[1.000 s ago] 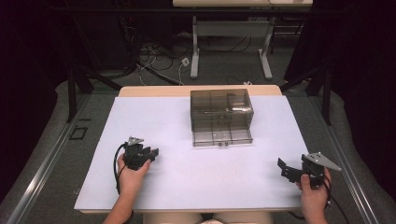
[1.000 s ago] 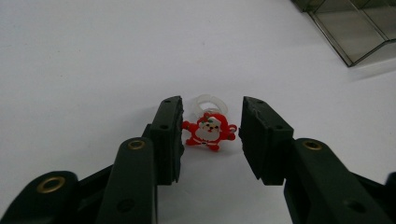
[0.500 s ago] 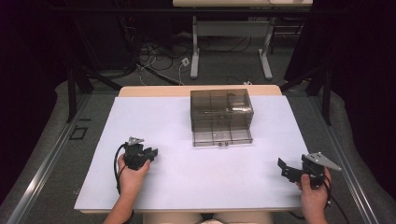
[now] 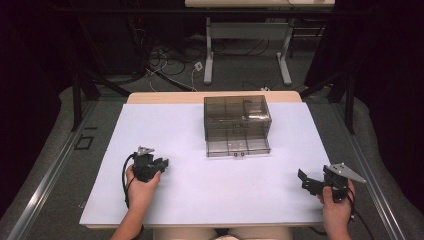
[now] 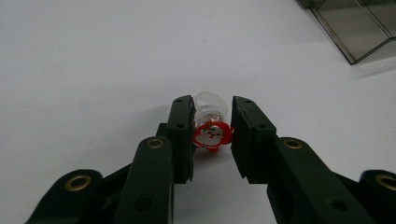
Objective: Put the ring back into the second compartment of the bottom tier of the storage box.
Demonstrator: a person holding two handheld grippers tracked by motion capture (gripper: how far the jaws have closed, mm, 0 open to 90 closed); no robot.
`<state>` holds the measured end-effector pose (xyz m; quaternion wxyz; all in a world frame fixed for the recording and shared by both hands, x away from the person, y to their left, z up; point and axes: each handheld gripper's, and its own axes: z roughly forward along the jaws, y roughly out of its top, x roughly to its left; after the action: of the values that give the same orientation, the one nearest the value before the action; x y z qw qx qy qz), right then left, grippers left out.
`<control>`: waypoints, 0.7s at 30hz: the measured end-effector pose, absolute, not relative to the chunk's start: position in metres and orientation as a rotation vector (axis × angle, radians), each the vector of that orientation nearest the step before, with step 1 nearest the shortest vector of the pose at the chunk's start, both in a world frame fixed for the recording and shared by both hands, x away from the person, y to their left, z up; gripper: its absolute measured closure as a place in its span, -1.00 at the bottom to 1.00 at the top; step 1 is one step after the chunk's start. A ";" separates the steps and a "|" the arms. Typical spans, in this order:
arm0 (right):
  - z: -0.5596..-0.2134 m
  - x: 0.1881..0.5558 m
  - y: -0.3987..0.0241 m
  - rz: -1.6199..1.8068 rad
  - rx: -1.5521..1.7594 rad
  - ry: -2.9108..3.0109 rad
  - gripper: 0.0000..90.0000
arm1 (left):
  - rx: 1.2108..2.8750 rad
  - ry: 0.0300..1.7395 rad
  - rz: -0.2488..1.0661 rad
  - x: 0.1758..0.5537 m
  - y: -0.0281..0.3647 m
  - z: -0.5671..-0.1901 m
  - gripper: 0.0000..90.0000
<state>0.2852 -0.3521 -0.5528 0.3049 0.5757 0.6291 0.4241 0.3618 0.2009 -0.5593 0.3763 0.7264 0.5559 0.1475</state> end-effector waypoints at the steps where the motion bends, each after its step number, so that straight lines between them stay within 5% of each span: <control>1: -0.553 0.285 -0.352 1.123 1.524 1.666 -0.94 | 1.858 1.422 0.377 0.362 0.201 -0.559 0.55; 21: -0.554 0.286 -0.352 1.129 1.519 1.658 -0.94 | 1.796 1.404 0.426 0.357 0.205 -0.549 0.56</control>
<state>0.2861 -0.3518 -0.5535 0.3077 0.5744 0.6269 0.4270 0.3567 0.2054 -0.5493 0.3998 0.7100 0.5548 0.1683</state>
